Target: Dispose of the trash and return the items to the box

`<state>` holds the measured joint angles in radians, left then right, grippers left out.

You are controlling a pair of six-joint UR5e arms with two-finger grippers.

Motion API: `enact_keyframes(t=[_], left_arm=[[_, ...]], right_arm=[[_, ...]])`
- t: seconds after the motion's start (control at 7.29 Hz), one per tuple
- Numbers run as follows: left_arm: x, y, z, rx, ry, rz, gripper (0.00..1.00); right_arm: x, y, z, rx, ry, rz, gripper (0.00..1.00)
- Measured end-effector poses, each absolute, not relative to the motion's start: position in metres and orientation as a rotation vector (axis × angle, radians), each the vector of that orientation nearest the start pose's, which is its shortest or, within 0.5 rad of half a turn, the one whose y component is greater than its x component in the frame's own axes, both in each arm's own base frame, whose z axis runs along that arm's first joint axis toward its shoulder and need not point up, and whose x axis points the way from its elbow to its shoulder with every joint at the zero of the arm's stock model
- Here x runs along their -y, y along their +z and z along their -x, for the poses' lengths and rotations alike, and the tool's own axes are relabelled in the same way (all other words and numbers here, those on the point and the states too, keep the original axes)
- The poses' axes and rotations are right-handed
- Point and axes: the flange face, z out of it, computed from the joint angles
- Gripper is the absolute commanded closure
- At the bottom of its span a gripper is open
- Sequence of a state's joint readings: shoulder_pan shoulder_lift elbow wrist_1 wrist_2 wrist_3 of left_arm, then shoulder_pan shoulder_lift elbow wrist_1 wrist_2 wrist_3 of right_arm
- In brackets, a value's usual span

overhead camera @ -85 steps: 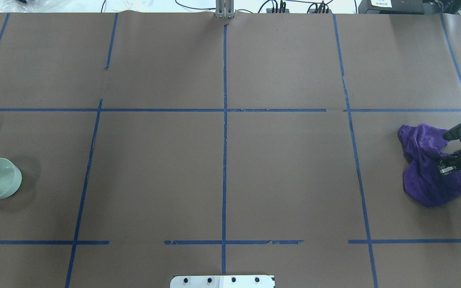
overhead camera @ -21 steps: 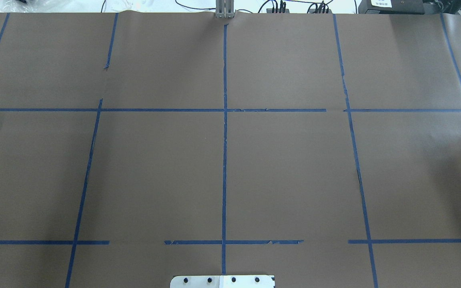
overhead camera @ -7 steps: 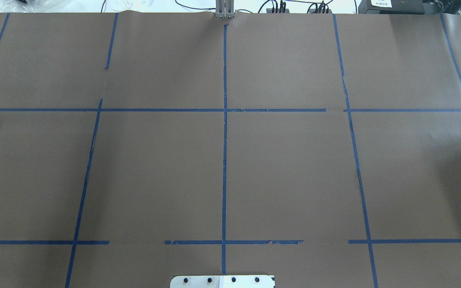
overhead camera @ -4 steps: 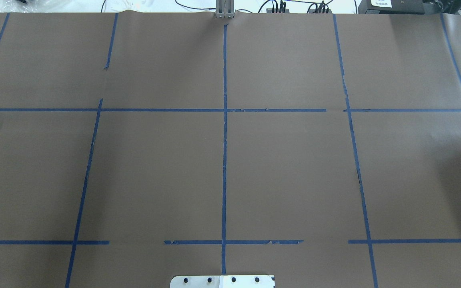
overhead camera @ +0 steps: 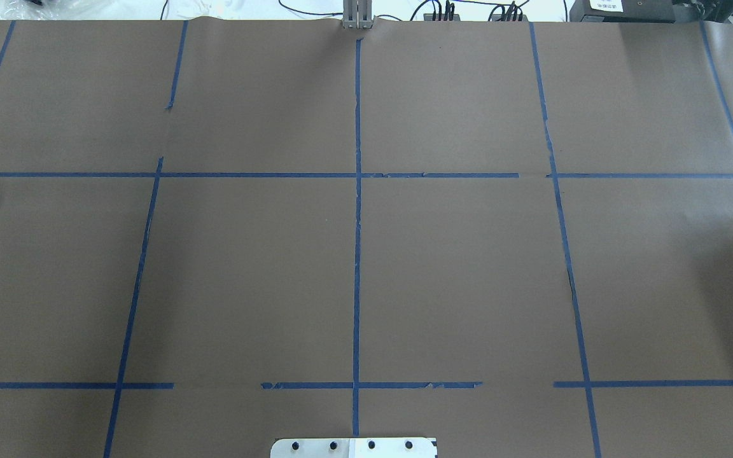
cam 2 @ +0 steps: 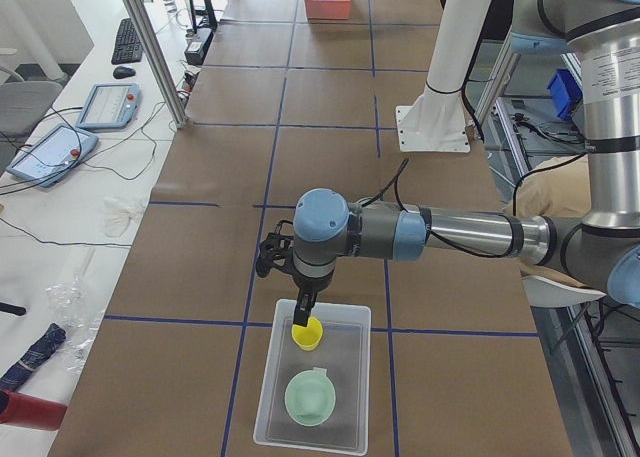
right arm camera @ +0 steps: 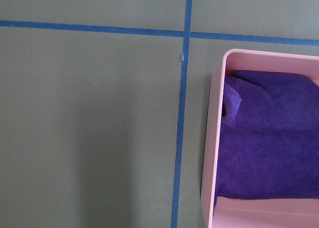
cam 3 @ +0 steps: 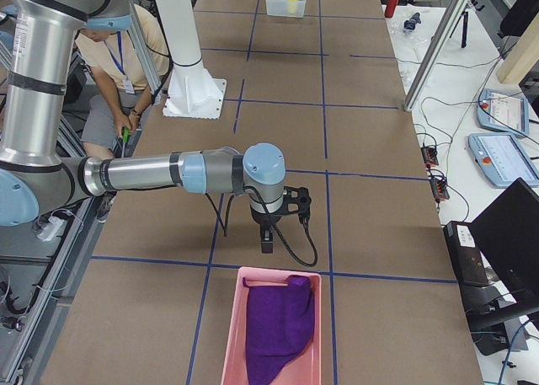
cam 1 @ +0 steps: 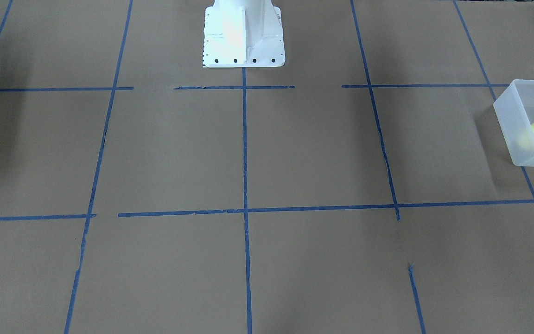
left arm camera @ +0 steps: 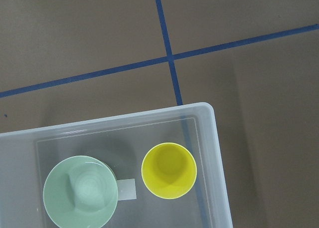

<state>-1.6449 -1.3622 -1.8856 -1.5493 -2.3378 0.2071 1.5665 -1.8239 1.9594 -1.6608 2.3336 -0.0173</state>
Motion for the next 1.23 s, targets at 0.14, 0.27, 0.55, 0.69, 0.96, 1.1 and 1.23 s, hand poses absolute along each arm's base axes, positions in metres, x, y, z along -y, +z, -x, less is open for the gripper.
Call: enact_keyframes(t=[0.14,0.27,0.55,0.69,0.96,1.1,1.23], left_arm=[[0.4015,0.5995,0.0944,-0.748,0.159,-0.188,0.00],[0.4015,0.5990,0.0945,-0.748,0.159,-0.189,0.00],[0.4018,0.5977,0.0950,-0.748,0.159,-0.192,0.00],[0.4020,0.5967,0.0951,-0.747,0.159,-0.194,0.00],[0.4017,0.5938,0.0956,-0.746,0.160,-0.200,0.00],[0.4016,0.5926,0.0957,-0.746,0.161,-0.202,0.00],[0.4018,0.5917,0.0958,-0.746,0.161,-0.204,0.00]], right_arm=[[0.3853,0.5885,-0.0627,0.762,-0.038,-0.048,0.00],[0.3854,0.5886,-0.0628,0.762,-0.038,-0.048,0.00],[0.3854,0.5900,-0.0623,0.762,-0.038,-0.045,0.00],[0.3854,0.5906,-0.0622,0.763,-0.037,-0.044,0.00],[0.3854,0.5909,-0.0618,0.764,-0.038,-0.043,0.00],[0.3855,0.5908,-0.0616,0.764,-0.040,-0.044,0.00],[0.3856,0.5906,-0.0615,0.765,-0.040,-0.044,0.00]])
